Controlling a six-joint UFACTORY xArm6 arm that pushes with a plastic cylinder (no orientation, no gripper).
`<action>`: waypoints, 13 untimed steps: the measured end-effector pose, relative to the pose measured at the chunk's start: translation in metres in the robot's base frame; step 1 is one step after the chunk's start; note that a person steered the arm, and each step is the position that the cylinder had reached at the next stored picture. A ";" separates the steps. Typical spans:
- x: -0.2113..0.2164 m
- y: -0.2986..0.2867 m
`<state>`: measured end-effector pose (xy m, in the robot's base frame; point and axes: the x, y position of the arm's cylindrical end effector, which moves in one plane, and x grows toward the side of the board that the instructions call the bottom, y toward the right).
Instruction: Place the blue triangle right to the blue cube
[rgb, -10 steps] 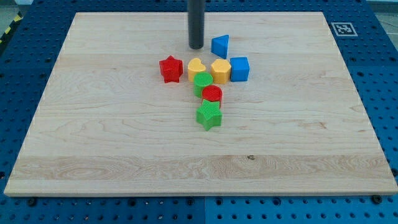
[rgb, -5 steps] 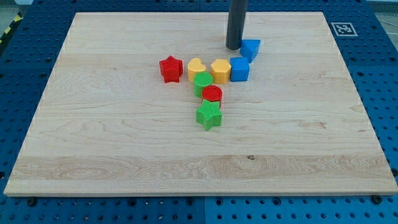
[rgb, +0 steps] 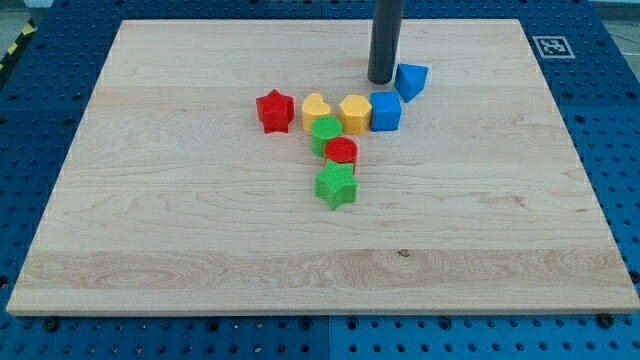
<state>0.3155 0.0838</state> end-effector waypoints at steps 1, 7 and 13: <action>-0.003 0.027; 0.002 0.066; 0.021 0.080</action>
<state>0.3366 0.1633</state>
